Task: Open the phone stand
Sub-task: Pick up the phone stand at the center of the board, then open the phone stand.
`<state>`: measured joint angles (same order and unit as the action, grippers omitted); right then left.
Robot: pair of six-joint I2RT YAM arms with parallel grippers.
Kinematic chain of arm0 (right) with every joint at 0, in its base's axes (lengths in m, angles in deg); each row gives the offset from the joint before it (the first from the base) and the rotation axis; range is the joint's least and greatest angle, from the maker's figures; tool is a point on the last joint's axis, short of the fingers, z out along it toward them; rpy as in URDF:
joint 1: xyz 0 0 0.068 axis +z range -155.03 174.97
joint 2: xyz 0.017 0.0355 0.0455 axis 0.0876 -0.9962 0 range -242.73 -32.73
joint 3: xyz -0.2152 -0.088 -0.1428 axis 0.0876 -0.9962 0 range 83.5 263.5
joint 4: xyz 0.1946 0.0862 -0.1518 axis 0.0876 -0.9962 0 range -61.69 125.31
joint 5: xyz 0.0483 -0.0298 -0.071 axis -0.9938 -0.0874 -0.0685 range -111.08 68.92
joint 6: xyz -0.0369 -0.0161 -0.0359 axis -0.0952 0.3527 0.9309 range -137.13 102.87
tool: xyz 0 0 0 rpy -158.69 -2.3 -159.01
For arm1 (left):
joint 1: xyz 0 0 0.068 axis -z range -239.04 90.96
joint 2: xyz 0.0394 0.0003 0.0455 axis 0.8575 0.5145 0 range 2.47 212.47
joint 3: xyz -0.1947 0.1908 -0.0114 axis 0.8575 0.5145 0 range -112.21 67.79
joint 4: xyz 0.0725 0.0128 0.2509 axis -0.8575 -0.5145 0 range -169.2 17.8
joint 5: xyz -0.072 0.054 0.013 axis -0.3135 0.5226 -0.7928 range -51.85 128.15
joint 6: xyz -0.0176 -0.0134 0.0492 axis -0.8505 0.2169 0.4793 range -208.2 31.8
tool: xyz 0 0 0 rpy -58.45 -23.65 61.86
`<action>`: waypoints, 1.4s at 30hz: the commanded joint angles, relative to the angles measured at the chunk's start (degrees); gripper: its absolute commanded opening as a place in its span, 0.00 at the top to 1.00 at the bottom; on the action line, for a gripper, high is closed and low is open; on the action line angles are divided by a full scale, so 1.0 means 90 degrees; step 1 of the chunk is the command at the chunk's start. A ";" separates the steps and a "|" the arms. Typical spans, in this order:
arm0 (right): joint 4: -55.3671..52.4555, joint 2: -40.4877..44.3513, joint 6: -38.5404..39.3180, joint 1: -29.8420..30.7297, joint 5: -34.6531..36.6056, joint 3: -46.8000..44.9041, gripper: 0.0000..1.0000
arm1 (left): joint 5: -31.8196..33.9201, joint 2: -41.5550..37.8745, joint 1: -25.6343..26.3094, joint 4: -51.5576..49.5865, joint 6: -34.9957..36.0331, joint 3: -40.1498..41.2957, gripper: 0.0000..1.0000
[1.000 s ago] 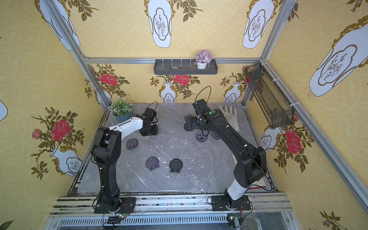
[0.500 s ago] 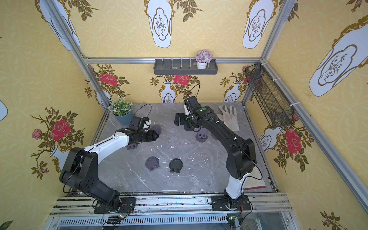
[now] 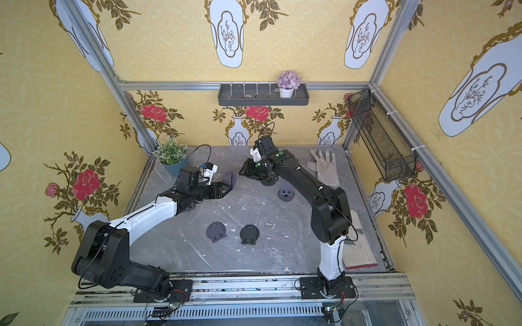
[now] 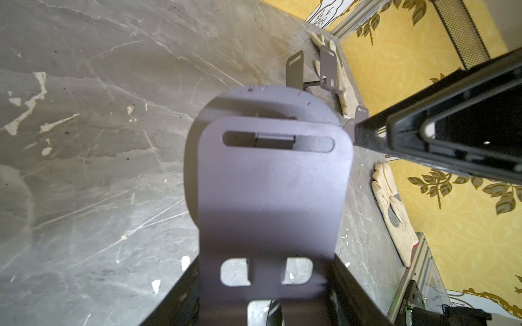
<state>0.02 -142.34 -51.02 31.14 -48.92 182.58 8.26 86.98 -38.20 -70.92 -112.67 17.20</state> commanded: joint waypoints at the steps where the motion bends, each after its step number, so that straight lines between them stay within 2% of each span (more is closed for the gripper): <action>1: 0.0334 -0.0080 -0.0039 0.0071 -0.0309 0.0015 0.56 | -0.0176 0.0046 -0.0001 0.0420 -0.0044 -0.0014 0.50; 24: 0.0478 -0.0674 0.0102 0.0256 -0.0560 0.0375 0.66 | -0.0553 0.0136 -0.0001 0.0842 -0.0233 -0.0074 0.50; 28: 0.0441 -0.0786 0.0169 0.0258 -0.0628 0.0481 0.78 | -0.0708 0.0094 -0.0001 0.0974 -0.0254 -0.0024 0.51; 31: 0.0366 -0.0801 0.0282 0.0257 -0.0526 0.0501 0.89 | -0.0835 0.0129 -0.0001 0.1029 -0.0259 -0.0024 0.57; 35: -0.0020 -0.0827 0.0625 0.0252 -0.0105 0.0646 0.95 | -0.0936 0.0161 -0.0001 0.0927 -0.0150 -0.0085 0.72; 42: -0.0802 -0.0781 0.1258 0.0227 0.1062 0.0827 1.00 | -0.0947 0.0183 -0.0001 0.0449 0.0246 -0.0277 0.78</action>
<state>-3.96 -149.29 -42.93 33.61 -51.60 189.82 4.43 88.64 -38.37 -67.88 -114.00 15.41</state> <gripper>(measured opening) 0.049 0.588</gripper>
